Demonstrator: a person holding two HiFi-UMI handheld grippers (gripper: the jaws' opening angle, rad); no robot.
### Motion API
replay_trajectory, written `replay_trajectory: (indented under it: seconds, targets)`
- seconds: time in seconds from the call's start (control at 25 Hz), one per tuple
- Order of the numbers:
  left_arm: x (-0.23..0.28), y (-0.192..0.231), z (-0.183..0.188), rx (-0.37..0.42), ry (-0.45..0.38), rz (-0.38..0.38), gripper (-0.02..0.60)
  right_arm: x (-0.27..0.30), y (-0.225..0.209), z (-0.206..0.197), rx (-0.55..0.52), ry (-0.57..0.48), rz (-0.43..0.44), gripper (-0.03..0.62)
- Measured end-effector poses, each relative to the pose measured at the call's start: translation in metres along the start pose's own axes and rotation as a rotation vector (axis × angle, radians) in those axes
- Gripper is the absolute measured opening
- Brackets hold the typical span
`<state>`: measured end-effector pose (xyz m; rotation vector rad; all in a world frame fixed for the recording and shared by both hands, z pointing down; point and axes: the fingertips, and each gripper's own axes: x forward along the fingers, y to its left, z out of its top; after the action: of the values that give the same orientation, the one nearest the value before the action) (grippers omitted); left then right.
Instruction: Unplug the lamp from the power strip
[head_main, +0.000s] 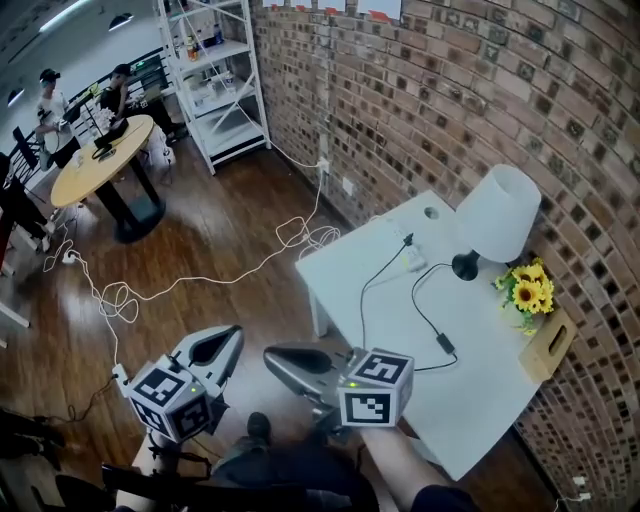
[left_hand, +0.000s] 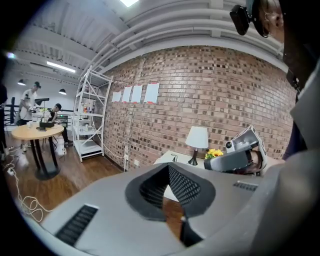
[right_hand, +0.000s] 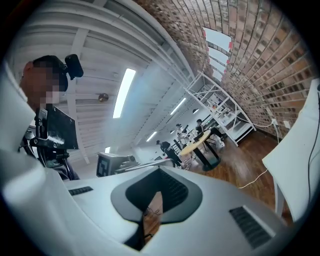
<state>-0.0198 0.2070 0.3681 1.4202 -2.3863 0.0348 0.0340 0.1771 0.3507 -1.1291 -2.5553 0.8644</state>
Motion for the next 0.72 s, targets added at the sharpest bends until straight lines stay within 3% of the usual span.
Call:
replay_trajectory:
  seconds: [0.36,0.72]
  targets:
    - [0.030,0.019,0.012,0.003,-0.027,-0.091,0.018,0.008,-0.022,0.012,-0.032,-0.010,-0.083,-0.014]
    - [0.048,0.078,0.025,0.043,-0.047,-0.201,0.018,0.060,-0.042,0.037,-0.059,-0.033,-0.172,-0.014]
